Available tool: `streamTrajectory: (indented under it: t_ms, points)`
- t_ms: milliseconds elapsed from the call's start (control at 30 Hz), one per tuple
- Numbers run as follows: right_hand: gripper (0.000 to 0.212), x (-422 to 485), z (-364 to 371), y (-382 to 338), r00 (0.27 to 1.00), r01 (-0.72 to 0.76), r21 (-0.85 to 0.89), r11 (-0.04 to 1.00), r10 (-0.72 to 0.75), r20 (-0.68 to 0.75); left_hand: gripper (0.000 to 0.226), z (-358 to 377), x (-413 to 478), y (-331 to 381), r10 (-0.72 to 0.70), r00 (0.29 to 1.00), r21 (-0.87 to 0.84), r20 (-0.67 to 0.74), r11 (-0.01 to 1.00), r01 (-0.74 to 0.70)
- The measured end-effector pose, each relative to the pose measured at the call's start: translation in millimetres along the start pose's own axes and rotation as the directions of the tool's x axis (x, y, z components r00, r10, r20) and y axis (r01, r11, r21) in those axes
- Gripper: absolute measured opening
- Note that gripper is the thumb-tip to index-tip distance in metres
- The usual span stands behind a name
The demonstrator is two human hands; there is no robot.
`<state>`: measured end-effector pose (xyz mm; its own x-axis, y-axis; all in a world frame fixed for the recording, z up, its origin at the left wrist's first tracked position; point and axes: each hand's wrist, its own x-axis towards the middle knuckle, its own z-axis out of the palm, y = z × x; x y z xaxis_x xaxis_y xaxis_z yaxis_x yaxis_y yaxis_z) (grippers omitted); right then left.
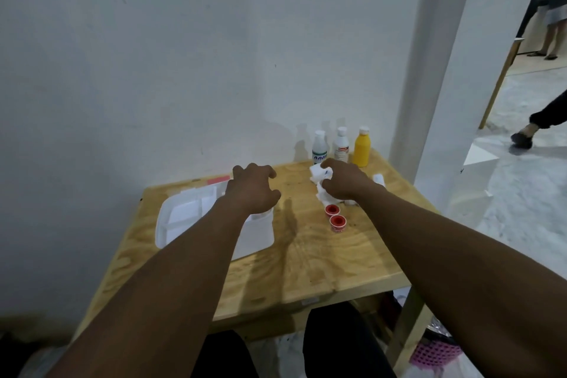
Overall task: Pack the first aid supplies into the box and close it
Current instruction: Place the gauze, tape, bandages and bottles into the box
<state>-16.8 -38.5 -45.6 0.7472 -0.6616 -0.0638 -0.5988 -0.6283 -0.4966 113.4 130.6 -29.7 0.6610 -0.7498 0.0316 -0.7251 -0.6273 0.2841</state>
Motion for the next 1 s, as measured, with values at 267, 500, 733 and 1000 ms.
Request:
streamTrajectory:
  t_ms: [267, 500, 733, 1000]
  points:
    - [0.030, 11.6, 16.5, -6.3, 0.999, -0.009, -0.081, 0.997, 0.006, -0.034, 0.059, -6.8, -0.2, -11.2, 0.033, 0.999, 0.029, 0.009, 0.999, -0.033]
    - [0.014, 13.5, 5.5, -23.9, 0.961, 0.055, 0.171, 0.984, -0.005, -0.277, 0.057, -21.2, 0.3, -36.3, 0.000, 1.000, 0.014, 0.007, 1.000, 0.000]
    - [0.036, 2.5, 8.9, -90.7, 0.972, 0.180, 0.395, 0.901, -0.100, -0.214, 0.061, -34.5, -18.0, -75.2, -0.069, 0.998, 0.038, -0.004, 0.997, 0.069]
    - [0.032, -36.0, 22.5, -163.4, 0.967, 0.134, 0.500, 0.856, -0.223, 0.122, 0.048, -42.2, -57.2, -139.0, -0.218, 0.972, -0.057, -0.084, 0.975, 0.214]
